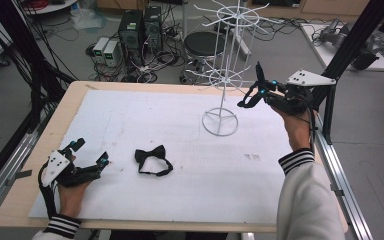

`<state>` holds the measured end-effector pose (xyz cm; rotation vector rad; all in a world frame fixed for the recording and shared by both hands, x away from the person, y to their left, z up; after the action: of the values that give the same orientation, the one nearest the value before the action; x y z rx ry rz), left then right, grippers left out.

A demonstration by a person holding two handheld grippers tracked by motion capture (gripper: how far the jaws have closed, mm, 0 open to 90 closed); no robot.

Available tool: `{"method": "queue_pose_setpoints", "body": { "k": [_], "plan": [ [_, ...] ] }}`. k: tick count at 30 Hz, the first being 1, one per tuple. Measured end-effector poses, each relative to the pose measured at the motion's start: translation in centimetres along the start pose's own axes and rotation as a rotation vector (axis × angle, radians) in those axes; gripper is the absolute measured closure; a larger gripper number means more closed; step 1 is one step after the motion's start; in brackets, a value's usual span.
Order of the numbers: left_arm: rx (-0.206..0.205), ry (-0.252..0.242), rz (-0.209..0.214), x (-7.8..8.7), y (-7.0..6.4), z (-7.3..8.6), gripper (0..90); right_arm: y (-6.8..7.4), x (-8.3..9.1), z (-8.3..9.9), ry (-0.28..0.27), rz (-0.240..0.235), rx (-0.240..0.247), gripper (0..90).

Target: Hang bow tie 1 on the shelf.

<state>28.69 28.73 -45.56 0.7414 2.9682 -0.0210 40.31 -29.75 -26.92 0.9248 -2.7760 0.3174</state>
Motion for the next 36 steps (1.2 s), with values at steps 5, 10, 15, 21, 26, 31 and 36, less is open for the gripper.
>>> {"method": "queue_pose_setpoints", "body": {
  "k": [5,10,15,21,26,31,36],
  "plan": [
    [-0.001,0.0,0.001,0.0,0.0,0.0,4.2,0.0,-0.6,-0.2,0.013,0.004,-0.015,71.2],
    [-0.003,0.001,0.001,0.0,0.0,0.0,4.2,0.0,-1.3,-0.4,0.034,-0.005,-0.009,71.0],
    [-0.002,0.002,0.002,0.0,0.0,0.0,4.2,0.1,-1.8,-1.0,0.056,-0.019,0.005,70.4],
    [0.0,-0.001,0.002,0.0,0.0,0.0,4.2,0.2,-2.3,-1.6,0.074,-0.021,0.005,70.1],
    [0.0,-0.001,0.002,0.0,0.0,0.0,4.2,0.2,-2.5,-1.6,0.098,-0.022,0.006,70.1],
    [0.0,-0.001,0.002,0.0,0.0,0.0,4.2,0.2,-2.6,-1.5,0.104,-0.027,0.001,66.6],
    [0.001,-0.001,0.001,0.0,0.0,0.0,4.2,0.2,-2.6,-1.4,0.11,-0.029,-0.009,64.3]
  ]
}}
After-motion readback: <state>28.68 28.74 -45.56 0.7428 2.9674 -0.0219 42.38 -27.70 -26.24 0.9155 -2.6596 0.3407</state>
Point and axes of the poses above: each handheld gripper's, and its own axes: x roughly backward along the jaws, z roughly out of its underside, y roughly to its left, the point moved 1 cm from there along -x, roughly forward along the jaws, and after that the axes turned 2 degrees about -y, right-handed, at the moved point
